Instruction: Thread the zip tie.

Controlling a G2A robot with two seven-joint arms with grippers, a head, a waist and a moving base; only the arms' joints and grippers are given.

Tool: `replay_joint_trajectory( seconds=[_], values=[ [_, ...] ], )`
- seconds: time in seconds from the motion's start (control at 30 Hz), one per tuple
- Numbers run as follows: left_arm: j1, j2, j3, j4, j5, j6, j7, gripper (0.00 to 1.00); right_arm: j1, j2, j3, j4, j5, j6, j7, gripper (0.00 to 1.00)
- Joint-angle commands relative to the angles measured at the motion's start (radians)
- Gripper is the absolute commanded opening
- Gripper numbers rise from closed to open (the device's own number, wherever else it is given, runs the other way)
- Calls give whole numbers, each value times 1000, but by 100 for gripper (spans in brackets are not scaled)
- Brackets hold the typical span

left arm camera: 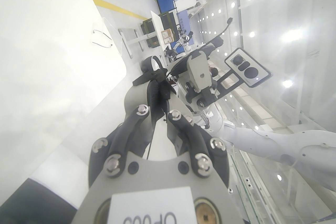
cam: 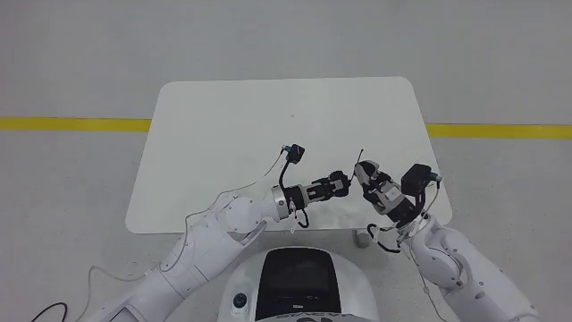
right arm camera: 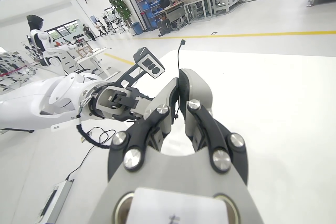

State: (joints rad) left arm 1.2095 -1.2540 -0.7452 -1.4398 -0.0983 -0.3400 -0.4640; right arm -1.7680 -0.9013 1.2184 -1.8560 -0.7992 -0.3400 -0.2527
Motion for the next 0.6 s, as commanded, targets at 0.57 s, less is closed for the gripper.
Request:
replay_joint_trajectory(
  seconds=[0.57],
  values=[
    [0,0,0,0,0,0,0,0,-5,0,1,-4,-8,0,-12,0]
  ],
)
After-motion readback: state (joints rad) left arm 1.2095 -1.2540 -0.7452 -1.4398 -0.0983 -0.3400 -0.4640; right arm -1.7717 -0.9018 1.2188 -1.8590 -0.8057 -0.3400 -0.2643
